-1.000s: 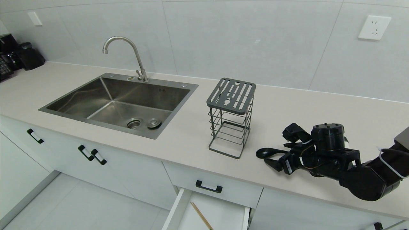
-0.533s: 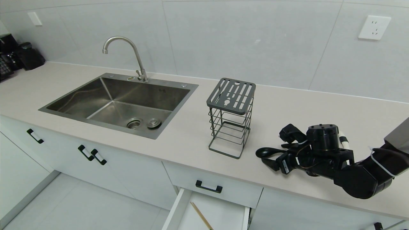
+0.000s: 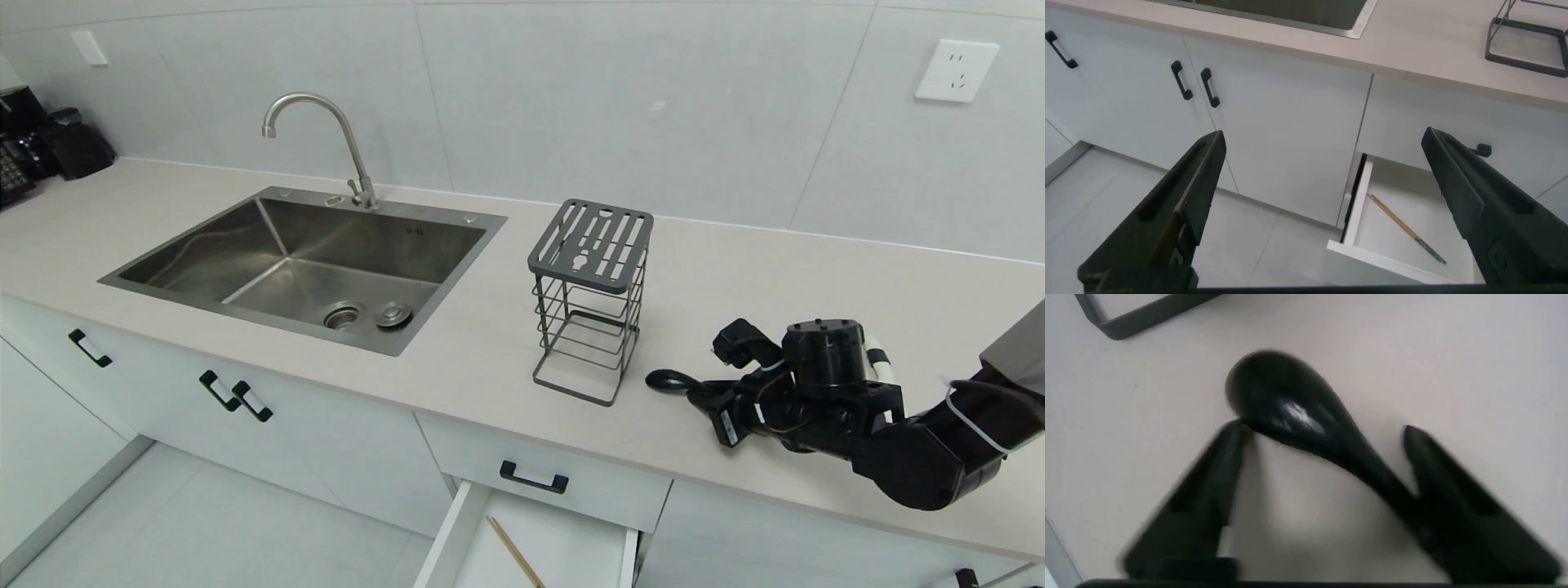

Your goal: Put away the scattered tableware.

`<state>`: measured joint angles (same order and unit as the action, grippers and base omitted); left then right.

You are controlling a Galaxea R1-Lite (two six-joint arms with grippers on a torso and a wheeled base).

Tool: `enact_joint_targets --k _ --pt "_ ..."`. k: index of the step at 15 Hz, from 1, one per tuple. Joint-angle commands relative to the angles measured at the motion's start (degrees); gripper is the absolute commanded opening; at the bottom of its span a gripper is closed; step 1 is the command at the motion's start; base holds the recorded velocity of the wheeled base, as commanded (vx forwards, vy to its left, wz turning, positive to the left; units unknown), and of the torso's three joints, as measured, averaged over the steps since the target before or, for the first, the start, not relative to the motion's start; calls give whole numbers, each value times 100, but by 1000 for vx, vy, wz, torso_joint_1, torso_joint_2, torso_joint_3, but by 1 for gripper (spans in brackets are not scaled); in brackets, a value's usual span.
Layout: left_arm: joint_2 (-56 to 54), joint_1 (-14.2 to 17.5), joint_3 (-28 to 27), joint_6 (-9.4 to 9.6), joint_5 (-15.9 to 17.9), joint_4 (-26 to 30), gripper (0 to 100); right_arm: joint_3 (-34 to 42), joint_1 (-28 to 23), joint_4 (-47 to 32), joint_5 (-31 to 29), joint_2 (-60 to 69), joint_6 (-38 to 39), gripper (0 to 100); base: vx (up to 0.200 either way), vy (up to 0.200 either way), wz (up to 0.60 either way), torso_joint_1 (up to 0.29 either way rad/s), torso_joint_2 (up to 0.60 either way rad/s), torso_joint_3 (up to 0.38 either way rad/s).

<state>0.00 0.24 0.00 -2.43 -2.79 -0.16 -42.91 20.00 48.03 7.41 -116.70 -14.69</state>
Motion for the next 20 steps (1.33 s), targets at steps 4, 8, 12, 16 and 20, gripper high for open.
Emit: enact_joint_targets --k 4,8,12,16,20 --pt "0 2 0 -4 -2 7 100 204 12 5 6 306 -16 0 0 0 0 0 0 0" --pt "0 2 0 -4 -2 -2 100 705 91 119 -179 1079 -254 0 0 0 0 0 0 0" --pt "0 2 0 -4 -2 7 100 1382 153 128 -135 1861 -254 0 0 0 0 0 0 0" --pt "0 2 0 -4 -2 -2 100 1637 531 128 -73 2239 -254 0 0 0 0 0 0 0" --pt "0 -7 0 -4 -2 -2 100 1637 874 119 -82 2222 -254 0 0 0 0 0 0 0"
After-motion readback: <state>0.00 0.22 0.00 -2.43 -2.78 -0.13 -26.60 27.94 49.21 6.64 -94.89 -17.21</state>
